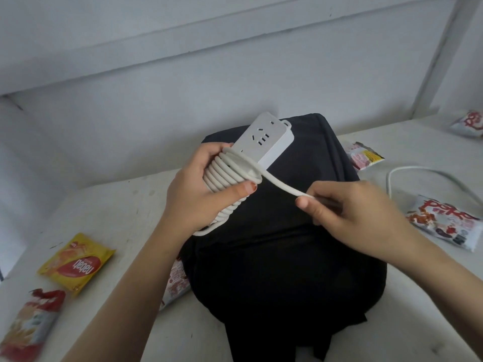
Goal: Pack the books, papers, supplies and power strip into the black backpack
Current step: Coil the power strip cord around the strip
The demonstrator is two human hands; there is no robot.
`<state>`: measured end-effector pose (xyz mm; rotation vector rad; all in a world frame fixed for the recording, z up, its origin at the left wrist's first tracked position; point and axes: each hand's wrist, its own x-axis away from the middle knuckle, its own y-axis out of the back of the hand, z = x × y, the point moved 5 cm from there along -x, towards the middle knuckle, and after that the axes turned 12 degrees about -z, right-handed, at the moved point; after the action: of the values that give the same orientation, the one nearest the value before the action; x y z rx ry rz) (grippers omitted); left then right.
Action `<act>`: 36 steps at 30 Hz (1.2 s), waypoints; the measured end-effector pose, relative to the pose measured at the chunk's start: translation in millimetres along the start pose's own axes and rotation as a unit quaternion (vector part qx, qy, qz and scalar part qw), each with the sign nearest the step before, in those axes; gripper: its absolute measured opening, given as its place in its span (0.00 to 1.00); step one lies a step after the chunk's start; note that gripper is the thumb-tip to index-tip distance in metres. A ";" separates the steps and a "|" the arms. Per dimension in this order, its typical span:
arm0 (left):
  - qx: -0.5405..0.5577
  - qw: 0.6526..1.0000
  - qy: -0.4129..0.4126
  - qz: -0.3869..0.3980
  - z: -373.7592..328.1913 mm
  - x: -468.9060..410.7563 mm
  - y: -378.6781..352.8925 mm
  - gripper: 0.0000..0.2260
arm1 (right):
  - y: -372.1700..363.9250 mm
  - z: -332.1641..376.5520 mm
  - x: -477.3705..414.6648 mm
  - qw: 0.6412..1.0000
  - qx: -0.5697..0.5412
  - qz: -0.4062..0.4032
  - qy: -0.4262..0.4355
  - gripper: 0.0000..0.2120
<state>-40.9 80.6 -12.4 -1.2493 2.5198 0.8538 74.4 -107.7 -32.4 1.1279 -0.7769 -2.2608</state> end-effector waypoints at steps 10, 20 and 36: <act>-0.013 0.999 -0.014 -0.027 -3.1 -0.7 0.3 0.27 | -0.8 -24.7 -4.9 0.908 -0.248 0.185 -0.282 0.24; -0.034 0.997 -0.048 0.046 -13.1 8.7 -10.4 0.32 | -11.4 -30.3 -13.1 0.884 -0.152 0.283 -0.339 0.22; -0.208 0.921 -0.183 0.274 -59.2 24.8 -29.8 0.28 | 13.1 12.6 -95.3 0.820 -0.162 0.466 -0.290 0.14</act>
<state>-28.8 15.7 13.2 -0.3697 2.4576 1.6387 117.4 -52.2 34.7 -0.1729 -0.8525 -1.7122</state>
